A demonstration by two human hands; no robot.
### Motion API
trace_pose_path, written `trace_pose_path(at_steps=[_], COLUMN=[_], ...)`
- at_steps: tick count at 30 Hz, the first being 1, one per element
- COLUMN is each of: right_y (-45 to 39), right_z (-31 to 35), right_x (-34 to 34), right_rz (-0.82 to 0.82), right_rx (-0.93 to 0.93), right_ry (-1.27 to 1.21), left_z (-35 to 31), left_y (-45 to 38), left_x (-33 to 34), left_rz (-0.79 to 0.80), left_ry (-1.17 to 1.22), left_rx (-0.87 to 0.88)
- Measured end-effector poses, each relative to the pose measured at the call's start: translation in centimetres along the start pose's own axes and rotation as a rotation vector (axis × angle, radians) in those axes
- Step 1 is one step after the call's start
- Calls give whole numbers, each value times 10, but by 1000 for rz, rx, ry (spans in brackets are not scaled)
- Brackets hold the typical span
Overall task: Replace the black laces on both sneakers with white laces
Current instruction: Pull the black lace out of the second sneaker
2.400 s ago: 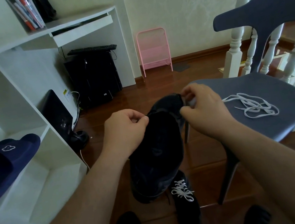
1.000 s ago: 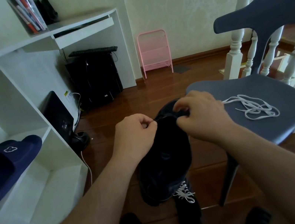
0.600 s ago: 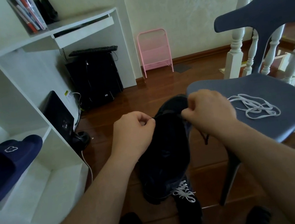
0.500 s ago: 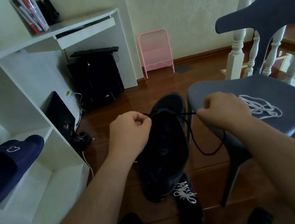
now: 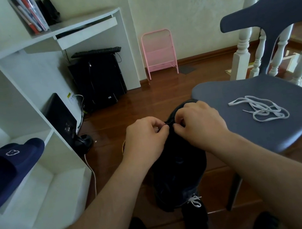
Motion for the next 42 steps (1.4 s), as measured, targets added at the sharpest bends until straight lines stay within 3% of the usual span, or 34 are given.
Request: trace_pose_path(at_steps=[4,8,20,25,28,32,35,42], right_y=[-7,-12,-9,-7,3,2,2,-5], right_z=[-25,-65,-88,-36,-2,2,7,-39], right_x=[-11,-12,9,-15,-4,10,-2,-16], right_rz=[4,134,390,149,114,45,-11,-2], right_rx=[132,309,393,116,-24,-44,-68,176], right_ry=[-89,-145,-25,-185,-105,86,-53,-240], left_z=[4,15,22,17,4,-11,-5,19], left_y=[-4,-5,-6,-5,-8,-9,-8,-9], left_x=[-13,-28,-37,-21,-10,0,-5,-24], left_rz=[-28,-83,-100,-36,28,69,30,-21], left_ry=[-10,-2,-61,-77,-81,-169,-163,-158], left_rx=[-11,-34,-9,24,65,123,89,32])
Point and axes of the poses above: each hand's wrist, its own y-axis away from the middle knuckle, its own x-axis out of the palm, z = x × y, the point moved 10 cm from there along -y, towards the middle knuckle, and after that the axes turned 13 degrees about x, right-handed, at the moved point
